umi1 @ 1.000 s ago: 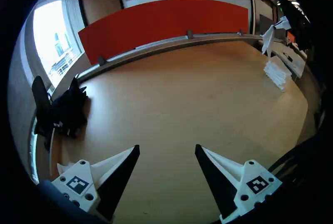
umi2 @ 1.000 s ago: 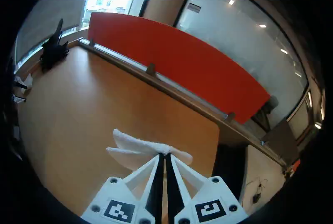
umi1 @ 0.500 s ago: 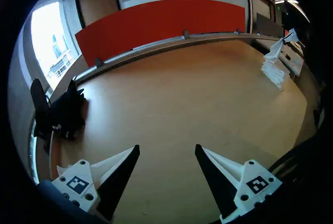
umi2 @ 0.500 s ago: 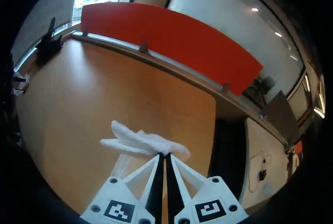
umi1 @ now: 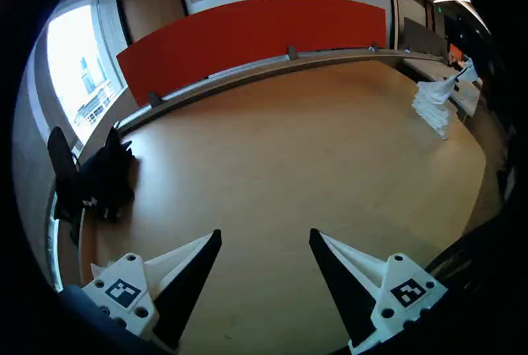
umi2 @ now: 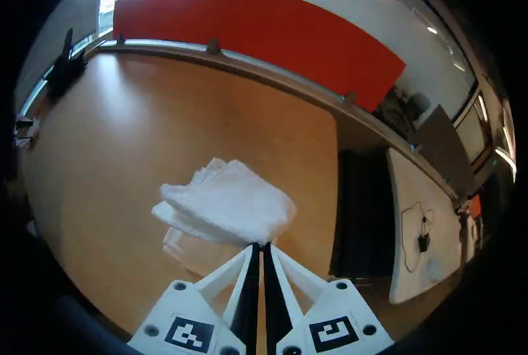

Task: Fold towel

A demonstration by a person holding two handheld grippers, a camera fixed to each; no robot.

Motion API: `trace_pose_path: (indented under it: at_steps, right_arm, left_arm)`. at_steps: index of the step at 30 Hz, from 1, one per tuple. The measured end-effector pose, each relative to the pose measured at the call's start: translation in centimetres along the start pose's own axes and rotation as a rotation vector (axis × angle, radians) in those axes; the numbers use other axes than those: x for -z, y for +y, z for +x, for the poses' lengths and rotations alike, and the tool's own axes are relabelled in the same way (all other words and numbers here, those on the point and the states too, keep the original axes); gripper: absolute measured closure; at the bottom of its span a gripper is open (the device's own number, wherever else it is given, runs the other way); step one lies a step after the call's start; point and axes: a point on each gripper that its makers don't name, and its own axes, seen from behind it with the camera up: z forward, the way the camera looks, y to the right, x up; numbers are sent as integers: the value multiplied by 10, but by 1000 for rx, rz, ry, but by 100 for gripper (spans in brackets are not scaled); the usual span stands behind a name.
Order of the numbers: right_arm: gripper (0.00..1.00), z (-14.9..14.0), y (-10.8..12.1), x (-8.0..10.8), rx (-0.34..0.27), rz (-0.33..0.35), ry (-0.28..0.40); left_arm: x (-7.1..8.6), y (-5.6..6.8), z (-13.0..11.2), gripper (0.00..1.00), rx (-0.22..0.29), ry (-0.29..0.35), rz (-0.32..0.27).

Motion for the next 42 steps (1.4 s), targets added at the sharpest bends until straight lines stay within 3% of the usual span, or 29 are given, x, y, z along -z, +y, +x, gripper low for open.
trace_pose_path:
  at_steps: [27,32,42]
  right_arm:
    - [94,-69,6,-40,-107,-69,-163]
    - [81,-77,7,-40,-120,-81,-174]
    - [45,-92,10,-32,-122,-108,-195]
  left_arm:
    - [0,-7,-10,1,2,-22,16]
    - [-2,-8,-10,1,1,-25,16]
    - [-7,-5,-6,1,2,-23,7]
